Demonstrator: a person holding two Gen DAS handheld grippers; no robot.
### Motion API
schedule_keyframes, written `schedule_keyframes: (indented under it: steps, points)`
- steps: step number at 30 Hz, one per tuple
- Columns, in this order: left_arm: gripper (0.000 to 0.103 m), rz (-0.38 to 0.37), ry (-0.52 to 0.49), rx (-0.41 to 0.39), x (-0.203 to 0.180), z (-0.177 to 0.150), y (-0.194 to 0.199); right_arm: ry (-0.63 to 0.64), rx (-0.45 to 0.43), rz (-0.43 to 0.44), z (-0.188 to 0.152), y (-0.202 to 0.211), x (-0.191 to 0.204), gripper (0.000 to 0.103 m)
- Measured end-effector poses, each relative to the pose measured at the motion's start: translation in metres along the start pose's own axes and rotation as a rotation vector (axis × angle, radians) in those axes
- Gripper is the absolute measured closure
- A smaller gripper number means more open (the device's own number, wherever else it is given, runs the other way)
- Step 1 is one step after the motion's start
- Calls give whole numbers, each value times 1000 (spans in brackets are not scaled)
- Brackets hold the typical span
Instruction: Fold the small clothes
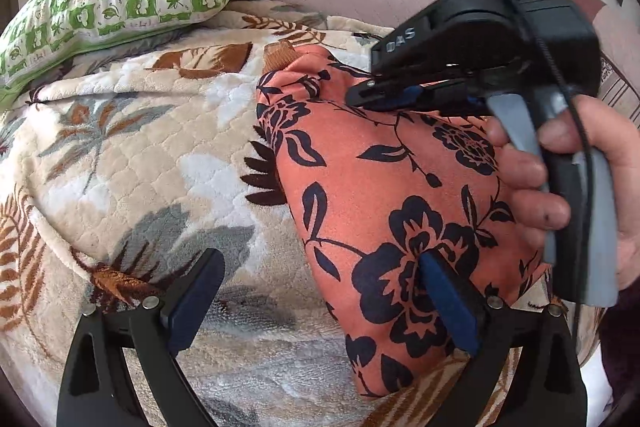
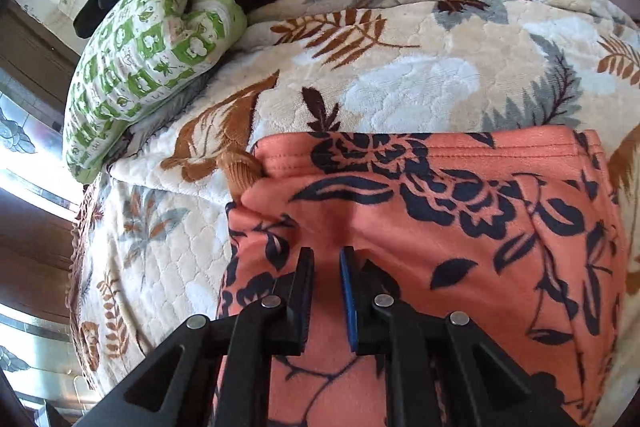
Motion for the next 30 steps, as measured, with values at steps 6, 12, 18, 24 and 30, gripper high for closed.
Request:
schedule_keyframes:
  steps: [6,12,18,24,30]
  points:
    - [4,47,-49,-16,-6,-3,3,-4,-112,-24,-28,69,-33,87]
    - [4,37,-39,-13,-2,-4,0,-5,-80,-142,-81,79,-69,78]
    - [4,38,-48,-9,-4,-7,-2,-98,-112,-100,-102,57,-92,74]
    - [4,29,-42,-2,-4,-8,-5,-72,-159,-109,-106,60,-92,74]
    - [1,26,-36,6,-2,-10,-8,-40,-194,-127,-117,64,-88,74]
Point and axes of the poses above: each gripper's, at about its wrist camera, not at the fingertips, and y roughly against the way its jaws point, x to its left, z to its top, the point moved 6 cm from there along -y, roughly the way its jaws point, and after that the axes turned 12 degrees about -z, right-handed, at the moved point
